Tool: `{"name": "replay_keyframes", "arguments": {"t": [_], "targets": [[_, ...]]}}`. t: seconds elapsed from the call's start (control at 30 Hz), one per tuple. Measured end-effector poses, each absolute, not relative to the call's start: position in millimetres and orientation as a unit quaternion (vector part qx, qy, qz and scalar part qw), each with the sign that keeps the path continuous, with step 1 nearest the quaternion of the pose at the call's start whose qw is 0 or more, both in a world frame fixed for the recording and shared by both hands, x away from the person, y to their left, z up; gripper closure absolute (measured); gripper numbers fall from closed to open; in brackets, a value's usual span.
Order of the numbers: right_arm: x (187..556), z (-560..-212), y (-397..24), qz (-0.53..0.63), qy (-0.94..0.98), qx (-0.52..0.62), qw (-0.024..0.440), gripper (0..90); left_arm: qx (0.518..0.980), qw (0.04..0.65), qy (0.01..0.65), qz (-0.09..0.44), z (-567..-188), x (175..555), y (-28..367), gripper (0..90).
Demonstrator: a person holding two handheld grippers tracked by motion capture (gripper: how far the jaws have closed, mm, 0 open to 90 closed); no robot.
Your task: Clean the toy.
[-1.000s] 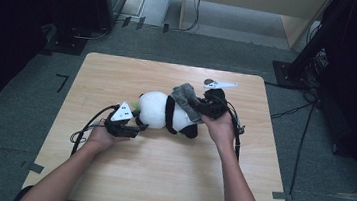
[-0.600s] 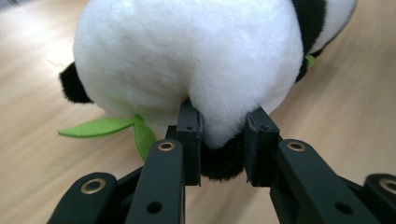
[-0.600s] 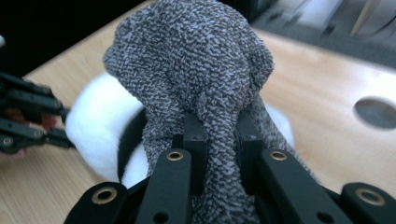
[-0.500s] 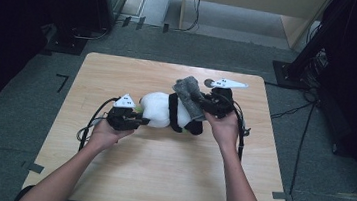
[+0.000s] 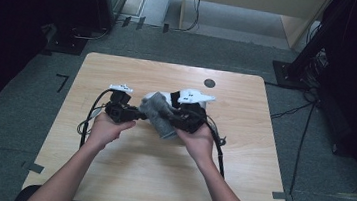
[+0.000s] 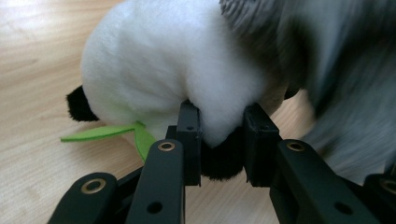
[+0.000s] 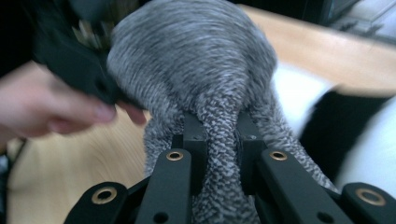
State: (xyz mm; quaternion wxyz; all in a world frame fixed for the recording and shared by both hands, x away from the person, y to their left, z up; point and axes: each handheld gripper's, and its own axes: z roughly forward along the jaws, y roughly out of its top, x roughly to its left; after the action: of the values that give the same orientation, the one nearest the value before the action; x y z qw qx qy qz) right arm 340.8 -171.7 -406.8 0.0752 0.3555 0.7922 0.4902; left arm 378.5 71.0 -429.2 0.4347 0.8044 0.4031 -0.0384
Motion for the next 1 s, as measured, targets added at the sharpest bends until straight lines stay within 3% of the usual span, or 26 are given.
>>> {"name": "replay_keyframes", "arguments": {"t": [0.23,0.4,0.57,1.0], "targets": [[338,-421,-177,0.455,0.810,0.335,0.156,80.5,0.802,0.433,0.408,-0.054,-436,381,76,73.7],[340,-424,-202,0.461,0.798,0.356,0.158,80.7,0.805,0.437,0.398,-0.062,-435,380,71,74.1],[338,-417,-219,0.455,0.789,0.365,0.195,80.7,0.801,0.443,0.397,-0.068,-435,380,71,74.4],[352,-417,-291,0.452,0.725,0.462,0.239,80.7,0.798,0.443,0.405,-0.060,-436,382,75,74.5]]}}
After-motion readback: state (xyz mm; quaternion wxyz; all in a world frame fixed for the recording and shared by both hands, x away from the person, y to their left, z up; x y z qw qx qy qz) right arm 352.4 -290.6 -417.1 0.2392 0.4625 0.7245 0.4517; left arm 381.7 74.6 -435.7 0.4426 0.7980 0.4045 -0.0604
